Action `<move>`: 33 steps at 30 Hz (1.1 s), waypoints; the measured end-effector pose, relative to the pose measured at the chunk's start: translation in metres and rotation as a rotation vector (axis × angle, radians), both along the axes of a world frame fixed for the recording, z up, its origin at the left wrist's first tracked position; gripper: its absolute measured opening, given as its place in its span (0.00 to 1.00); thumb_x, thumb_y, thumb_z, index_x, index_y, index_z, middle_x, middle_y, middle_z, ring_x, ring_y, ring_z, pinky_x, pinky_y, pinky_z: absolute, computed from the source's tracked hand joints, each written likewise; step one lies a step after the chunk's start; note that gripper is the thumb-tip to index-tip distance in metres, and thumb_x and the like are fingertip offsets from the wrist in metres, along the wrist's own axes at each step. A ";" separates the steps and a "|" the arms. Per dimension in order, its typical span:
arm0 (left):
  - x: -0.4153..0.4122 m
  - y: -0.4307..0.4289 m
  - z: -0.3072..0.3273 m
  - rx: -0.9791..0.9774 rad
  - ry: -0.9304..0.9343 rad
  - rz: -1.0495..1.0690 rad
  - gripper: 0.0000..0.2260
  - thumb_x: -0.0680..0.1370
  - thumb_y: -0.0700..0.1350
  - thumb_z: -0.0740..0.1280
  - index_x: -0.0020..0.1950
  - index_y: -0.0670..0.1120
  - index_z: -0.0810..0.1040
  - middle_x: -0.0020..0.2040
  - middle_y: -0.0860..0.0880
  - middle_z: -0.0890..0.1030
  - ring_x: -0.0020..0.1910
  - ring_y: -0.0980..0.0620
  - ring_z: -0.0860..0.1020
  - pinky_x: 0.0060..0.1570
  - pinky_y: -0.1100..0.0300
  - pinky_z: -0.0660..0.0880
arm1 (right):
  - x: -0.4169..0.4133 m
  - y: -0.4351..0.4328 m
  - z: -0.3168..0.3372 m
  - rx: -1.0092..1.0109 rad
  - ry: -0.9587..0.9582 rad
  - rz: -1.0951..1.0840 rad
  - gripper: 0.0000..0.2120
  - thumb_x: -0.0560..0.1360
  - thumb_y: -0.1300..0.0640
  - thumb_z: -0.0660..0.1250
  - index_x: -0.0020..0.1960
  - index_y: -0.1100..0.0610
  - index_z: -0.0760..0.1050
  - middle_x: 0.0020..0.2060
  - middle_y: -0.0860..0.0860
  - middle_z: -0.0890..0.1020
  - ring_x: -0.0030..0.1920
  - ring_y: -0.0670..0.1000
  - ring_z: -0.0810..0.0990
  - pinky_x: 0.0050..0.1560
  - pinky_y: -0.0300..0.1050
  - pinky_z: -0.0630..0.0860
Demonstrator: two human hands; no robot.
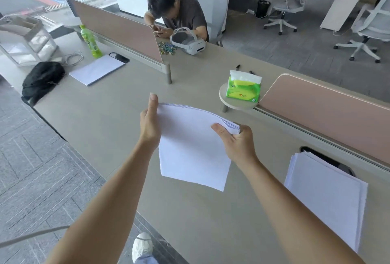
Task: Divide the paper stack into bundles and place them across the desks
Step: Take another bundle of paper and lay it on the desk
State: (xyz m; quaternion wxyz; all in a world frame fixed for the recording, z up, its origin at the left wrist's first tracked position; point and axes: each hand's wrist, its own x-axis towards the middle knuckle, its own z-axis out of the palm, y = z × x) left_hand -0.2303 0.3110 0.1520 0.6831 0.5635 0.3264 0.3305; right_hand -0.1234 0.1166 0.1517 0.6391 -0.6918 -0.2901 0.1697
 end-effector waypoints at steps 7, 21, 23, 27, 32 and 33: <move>-0.038 0.127 -0.019 0.109 -0.002 -0.314 0.24 0.69 0.61 0.71 0.56 0.46 0.82 0.51 0.51 0.86 0.48 0.51 0.85 0.43 0.59 0.79 | 0.002 0.119 0.008 0.014 0.018 -0.073 0.24 0.75 0.58 0.74 0.25 0.51 0.67 0.22 0.41 0.65 0.24 0.44 0.62 0.28 0.37 0.61; -0.018 0.350 -0.097 0.164 -0.046 -0.097 0.32 0.64 0.61 0.75 0.28 0.32 0.68 0.32 0.45 0.65 0.33 0.50 0.65 0.35 0.56 0.62 | -0.024 0.359 -0.034 0.092 0.101 -0.208 0.05 0.68 0.59 0.75 0.35 0.50 0.86 0.36 0.46 0.87 0.40 0.47 0.85 0.43 0.44 0.81; -0.016 0.364 -0.122 0.184 -0.018 -0.073 0.27 0.65 0.59 0.72 0.26 0.39 0.63 0.28 0.49 0.62 0.29 0.52 0.62 0.31 0.60 0.59 | -0.023 0.373 -0.059 0.073 0.116 -0.218 0.05 0.68 0.58 0.75 0.35 0.50 0.85 0.35 0.45 0.86 0.38 0.47 0.85 0.42 0.45 0.80; -0.012 0.378 -0.165 0.254 -0.053 -0.011 0.24 0.72 0.59 0.67 0.29 0.49 0.57 0.28 0.52 0.58 0.28 0.56 0.58 0.31 0.59 0.53 | -0.019 0.388 -0.092 0.071 0.131 -0.226 0.05 0.67 0.58 0.75 0.35 0.50 0.85 0.35 0.44 0.86 0.38 0.45 0.85 0.41 0.41 0.79; 0.000 0.384 -0.185 0.394 -0.064 0.093 0.18 0.80 0.54 0.56 0.30 0.60 0.62 0.28 0.59 0.61 0.29 0.60 0.58 0.31 0.60 0.53 | -0.005 0.387 -0.101 0.092 0.079 -0.183 0.06 0.67 0.57 0.75 0.36 0.45 0.85 0.34 0.41 0.85 0.39 0.42 0.84 0.41 0.38 0.78; 0.003 0.383 -0.186 0.411 -0.056 0.113 0.17 0.80 0.52 0.54 0.31 0.61 0.61 0.27 0.59 0.61 0.28 0.61 0.58 0.31 0.62 0.53 | -0.003 0.385 -0.104 0.090 0.079 -0.176 0.03 0.67 0.53 0.75 0.38 0.45 0.85 0.35 0.41 0.85 0.39 0.42 0.84 0.42 0.38 0.78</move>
